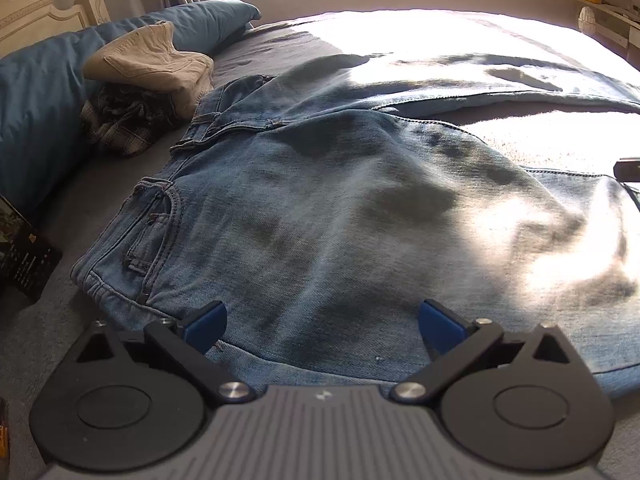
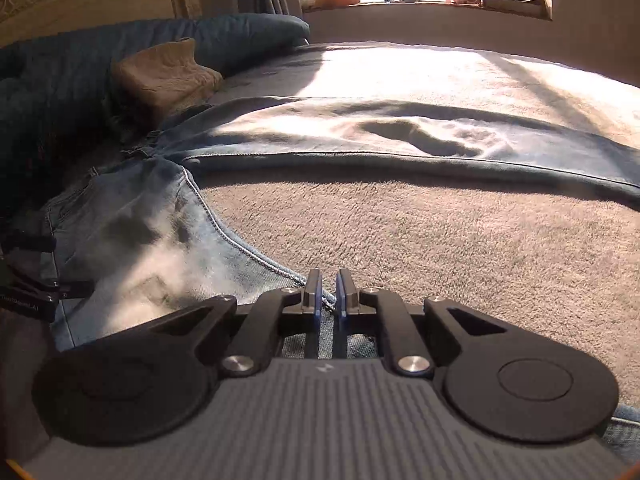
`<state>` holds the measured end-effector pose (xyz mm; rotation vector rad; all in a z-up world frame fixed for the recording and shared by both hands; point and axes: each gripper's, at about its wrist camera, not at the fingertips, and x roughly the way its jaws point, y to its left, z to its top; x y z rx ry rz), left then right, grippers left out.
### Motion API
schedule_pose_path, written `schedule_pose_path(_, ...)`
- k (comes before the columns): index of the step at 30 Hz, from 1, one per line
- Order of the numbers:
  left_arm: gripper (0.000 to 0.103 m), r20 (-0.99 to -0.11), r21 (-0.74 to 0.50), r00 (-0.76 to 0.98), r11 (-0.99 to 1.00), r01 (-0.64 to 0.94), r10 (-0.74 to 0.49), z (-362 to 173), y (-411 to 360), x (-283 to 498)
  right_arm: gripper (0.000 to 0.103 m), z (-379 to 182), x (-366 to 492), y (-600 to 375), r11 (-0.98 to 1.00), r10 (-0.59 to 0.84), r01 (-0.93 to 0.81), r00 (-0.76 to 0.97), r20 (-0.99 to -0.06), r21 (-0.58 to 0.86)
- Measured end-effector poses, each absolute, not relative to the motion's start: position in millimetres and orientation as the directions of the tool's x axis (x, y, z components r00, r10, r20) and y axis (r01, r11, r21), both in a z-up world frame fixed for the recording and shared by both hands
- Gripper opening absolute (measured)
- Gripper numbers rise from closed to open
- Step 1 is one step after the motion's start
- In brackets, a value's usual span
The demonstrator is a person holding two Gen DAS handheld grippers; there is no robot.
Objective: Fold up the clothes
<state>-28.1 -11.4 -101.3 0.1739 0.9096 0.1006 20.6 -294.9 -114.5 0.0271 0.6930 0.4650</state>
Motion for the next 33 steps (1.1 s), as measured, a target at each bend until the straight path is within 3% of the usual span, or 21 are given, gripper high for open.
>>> schedule_pose_path(6, 0.103, -0.779, 0.173, 0.609, 0.985, -0.023, 0.151, -104.0, -8.6, -28.1, 0.008, -121.1, 25.0, -251.4, 0.802, 0.552, -0.557, 0.55, -0.627, 0.217)
schedule_pose_path(10, 0.103, -0.78, 0.17, 0.608, 0.985, -0.023, 0.148, -103.5, -6.8, -29.7, 0.0, -134.9, 56.6, -249.9, 0.865, 0.482, -0.442, 0.598, -0.64, 0.238)
schedule_pose_path(12, 0.103, -0.776, 0.187, 0.612, 0.982, -0.013, 0.156, -101.4, -7.8, -30.3, 0.007, -119.7, 58.2, -261.8, 0.892, 0.445, -0.381, 0.645, -0.622, 0.244)
schedule_pose_path(18, 0.103, -0.714, 0.257, 0.677, 0.966, 0.01, 0.182, -88.3, -17.1, -34.5, 0.007, -83.9, 13.8, -313.6, 0.892, 0.45, -0.368, 0.679, -0.58, 0.262)
schedule_pose_path(22, 0.103, -0.733, 0.244, 0.664, 0.968, 0.052, 0.149, -95.7, -26.3, -29.8, 0.007, -104.5, -15.9, -343.2, 0.927, 0.369, -0.3, 0.632, -0.682, 0.224)
schedule_pose_path(25, 0.103, -0.743, 0.248, 0.653, 0.967, 0.061, 0.149, -102.6, -30.4, -29.6, 0.001, -122.4, -25.9, -367.7, 0.975, 0.207, -0.192, 0.634, -0.745, 0.107)
schedule_pose_path(28, 0.103, -0.747, 0.229, 0.65, 0.972, 0.05, 0.143, -102.6, -27.4, -30.2, 0.002, -116.8, -33.7, -390.2, 0.992, 0.125, -0.097, 0.654, -0.746, 0.081)
schedule_pose_path(29, 0.103, -0.749, 0.221, 0.647, 0.974, 0.043, 0.141, -103.0, -26.3, -30.2, 0.007, -112.9, -36.2, -397.4, 0.994, 0.107, -0.068, 0.661, -0.742, 0.083)
schedule_pose_path(33, 0.103, -0.756, 0.2, 0.64, 0.979, 0.026, 0.138, -103.6, -23.4, -30.7, 0.007, -104.9, -48.2, -368.8, 0.963, 0.26, -0.236, 0.667, -0.698, 0.133)
